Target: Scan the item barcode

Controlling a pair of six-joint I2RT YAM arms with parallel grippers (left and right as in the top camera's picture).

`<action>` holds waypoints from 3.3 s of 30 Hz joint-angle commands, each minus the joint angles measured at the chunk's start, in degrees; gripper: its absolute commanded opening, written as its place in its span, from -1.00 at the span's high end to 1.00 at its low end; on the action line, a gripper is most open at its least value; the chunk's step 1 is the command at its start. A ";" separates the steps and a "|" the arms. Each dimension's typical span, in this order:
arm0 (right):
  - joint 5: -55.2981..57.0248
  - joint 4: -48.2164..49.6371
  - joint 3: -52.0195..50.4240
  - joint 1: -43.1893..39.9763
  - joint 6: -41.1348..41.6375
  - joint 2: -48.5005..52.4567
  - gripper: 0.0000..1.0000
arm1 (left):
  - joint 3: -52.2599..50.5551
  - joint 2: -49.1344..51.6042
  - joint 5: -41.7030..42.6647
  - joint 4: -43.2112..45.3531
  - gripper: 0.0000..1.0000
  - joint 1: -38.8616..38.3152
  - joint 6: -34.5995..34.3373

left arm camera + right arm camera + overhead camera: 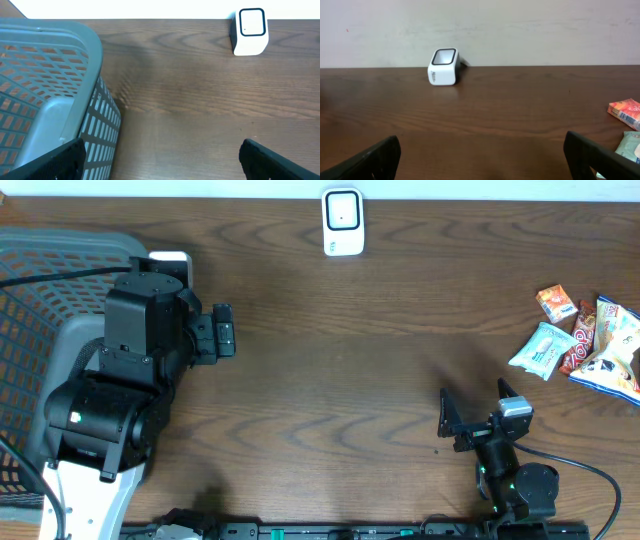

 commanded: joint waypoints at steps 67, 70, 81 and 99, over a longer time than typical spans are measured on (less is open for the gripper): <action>0.70 -0.28 -0.07 0.33 -0.52 -0.39 -0.98 | -70.34 -60.28 9.20 59.10 -0.96 4.20 4.46; 0.68 -0.28 -0.07 0.35 -0.52 -0.39 -0.99 | -73.35 -62.36 8.07 59.10 -0.96 5.20 4.46; 0.70 -0.28 -0.07 0.35 -0.52 -0.39 -0.98 | -82.34 -64.70 7.61 60.67 -0.96 9.11 4.44; 0.70 -0.28 -0.07 0.35 -0.52 -0.39 -0.98 | -84.48 -64.67 5.79 52.63 -0.96 9.16 6.60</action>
